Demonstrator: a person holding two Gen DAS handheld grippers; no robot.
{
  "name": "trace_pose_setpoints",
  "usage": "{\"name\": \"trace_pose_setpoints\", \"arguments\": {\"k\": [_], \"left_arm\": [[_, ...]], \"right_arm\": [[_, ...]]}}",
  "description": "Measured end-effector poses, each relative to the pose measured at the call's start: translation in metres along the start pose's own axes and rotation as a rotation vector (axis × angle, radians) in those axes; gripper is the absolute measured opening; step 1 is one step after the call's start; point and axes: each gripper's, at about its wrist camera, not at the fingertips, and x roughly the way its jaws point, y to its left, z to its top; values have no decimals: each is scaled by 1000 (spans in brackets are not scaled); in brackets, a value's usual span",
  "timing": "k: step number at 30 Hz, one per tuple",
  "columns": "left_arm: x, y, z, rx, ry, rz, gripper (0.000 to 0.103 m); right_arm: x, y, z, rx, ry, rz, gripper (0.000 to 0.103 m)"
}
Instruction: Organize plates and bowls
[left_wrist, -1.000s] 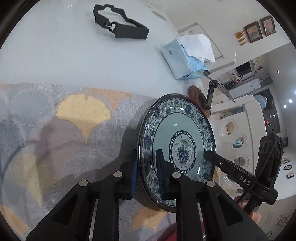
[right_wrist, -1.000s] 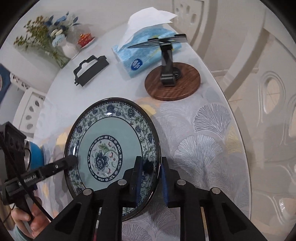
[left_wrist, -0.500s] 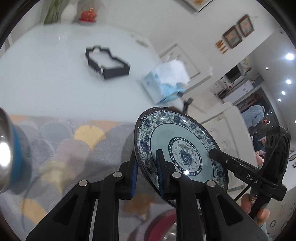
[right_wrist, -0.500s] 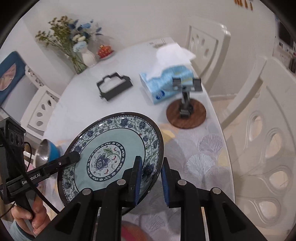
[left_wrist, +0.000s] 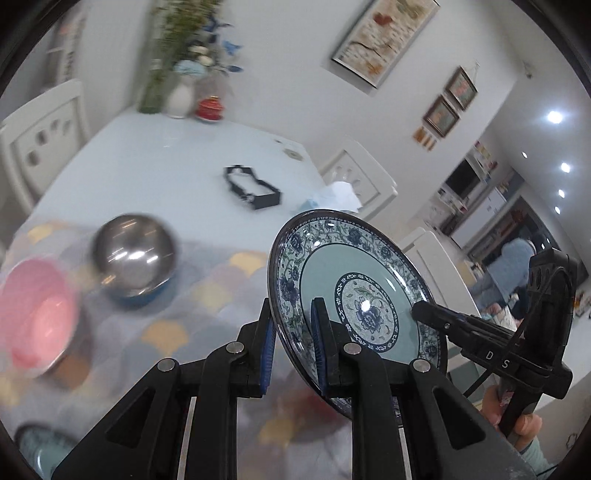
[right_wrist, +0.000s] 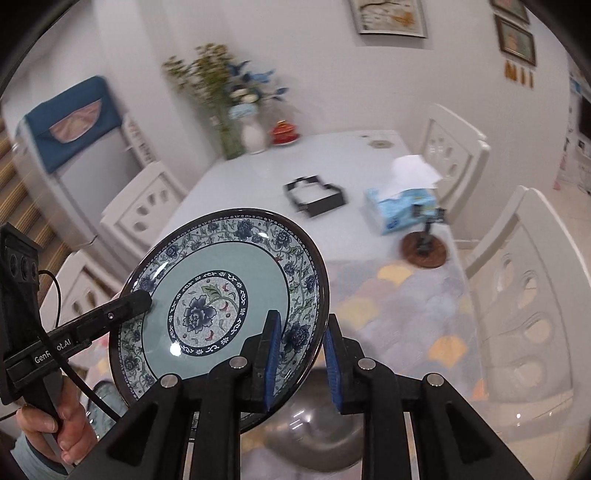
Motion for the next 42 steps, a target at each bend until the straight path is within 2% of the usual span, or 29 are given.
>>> {"name": "trace_pose_setpoints", "arguments": {"k": [8,11,18,29,42], "left_arm": [[-88,72,-45,-85,-15,111,15],[-110,97,-55,-115,-21,141,15],[-156,148,-69,-150,-43,185,15],[-184,194,-94,-157,-9,218,15],[-169,232,-140,-140,114,241,16]], "right_arm": [[18,98,-47,-55,88,100,22],[28,140,-64,-87,124,129,23],[44,205,-92,-130,181,156,23],[58,260,-115,-159,228,148,23],[87,283,-164,-163,342,87,24]]}}
